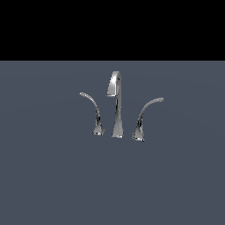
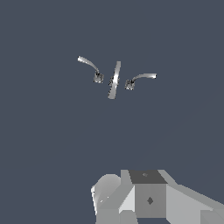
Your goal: Turn on the faucet by rotating a designated handle.
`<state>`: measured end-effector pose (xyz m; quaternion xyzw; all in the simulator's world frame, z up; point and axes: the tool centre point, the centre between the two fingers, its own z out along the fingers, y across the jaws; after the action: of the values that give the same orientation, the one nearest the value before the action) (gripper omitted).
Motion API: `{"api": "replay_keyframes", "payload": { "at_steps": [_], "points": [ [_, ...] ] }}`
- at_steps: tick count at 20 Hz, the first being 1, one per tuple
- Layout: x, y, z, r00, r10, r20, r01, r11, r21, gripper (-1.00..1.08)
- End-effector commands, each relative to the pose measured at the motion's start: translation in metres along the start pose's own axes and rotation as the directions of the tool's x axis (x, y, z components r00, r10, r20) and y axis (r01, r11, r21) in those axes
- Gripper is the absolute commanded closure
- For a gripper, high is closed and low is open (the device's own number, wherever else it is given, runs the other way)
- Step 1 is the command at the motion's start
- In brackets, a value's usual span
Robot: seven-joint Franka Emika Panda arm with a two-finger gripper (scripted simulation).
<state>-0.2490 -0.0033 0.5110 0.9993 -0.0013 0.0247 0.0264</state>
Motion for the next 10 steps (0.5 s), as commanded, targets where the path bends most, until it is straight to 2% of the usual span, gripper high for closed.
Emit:
{"api": "replay_keyframes", "payload": {
  "at_steps": [1,10],
  "points": [
    [0.000,0.000,0.000,1.000,0.000,0.000,0.000,1.000,0.000,1.08],
    [0.009,-0.003,0.011,0.999,0.053,0.003,-0.053,0.999,0.000,1.08]
  ]
}}
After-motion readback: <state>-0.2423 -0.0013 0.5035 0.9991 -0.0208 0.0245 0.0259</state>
